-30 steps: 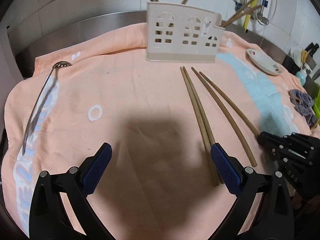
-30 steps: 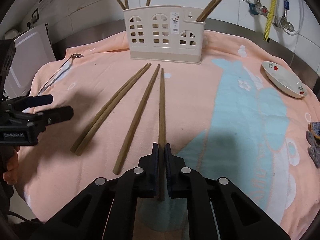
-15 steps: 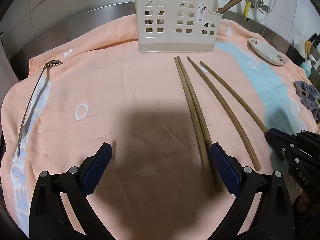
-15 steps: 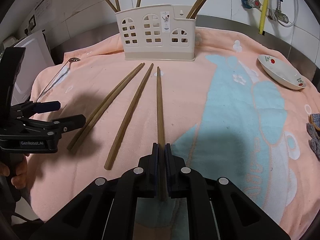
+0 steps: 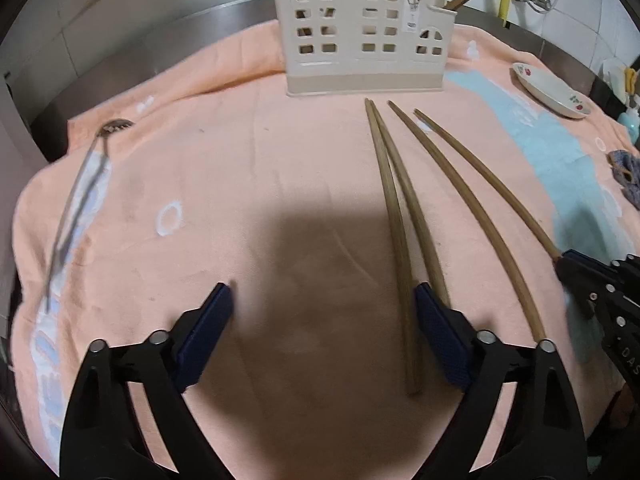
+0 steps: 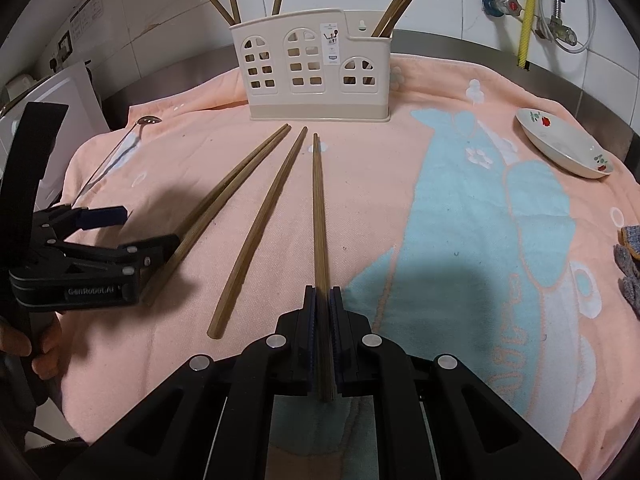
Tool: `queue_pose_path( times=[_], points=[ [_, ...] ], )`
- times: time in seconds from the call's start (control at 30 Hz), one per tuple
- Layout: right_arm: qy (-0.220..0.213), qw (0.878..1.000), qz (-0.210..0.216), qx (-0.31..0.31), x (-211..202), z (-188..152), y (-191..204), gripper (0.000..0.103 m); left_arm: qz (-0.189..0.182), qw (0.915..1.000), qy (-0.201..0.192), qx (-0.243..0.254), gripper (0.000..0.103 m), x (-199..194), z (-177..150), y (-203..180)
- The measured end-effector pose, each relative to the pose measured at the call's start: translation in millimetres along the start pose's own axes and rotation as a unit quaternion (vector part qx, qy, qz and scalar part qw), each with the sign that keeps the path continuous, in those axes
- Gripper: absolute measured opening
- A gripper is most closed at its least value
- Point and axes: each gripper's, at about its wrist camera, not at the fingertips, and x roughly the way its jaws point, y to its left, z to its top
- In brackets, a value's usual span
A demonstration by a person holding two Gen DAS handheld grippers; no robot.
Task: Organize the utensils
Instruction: 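Close the right gripper on a chopstick while the left gripper grasps another chopstick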
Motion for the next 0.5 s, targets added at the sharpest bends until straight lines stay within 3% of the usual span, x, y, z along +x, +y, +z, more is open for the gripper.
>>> queue_pose_path(
  times=[0.17, 0.23, 0.5],
  points=[
    [-0.001, 1.0, -0.001, -0.001, 0, -1, 1, 0.007, 0.02, 0.9998, -0.008, -0.003, 0.072, -2, 1, 9],
    [-0.001, 1.0, -0.002, -0.002, 0, -1, 1, 0.007, 0.006, 0.9998, -0.014, -0.011, 0.059, -4, 1, 11],
    [0.0, 1.0, -0.002, -0.004, 0, -1, 2, 0.008, -0.061, 0.9977, -0.029, -0.003, 0.036, -9, -1, 1]
  ],
)
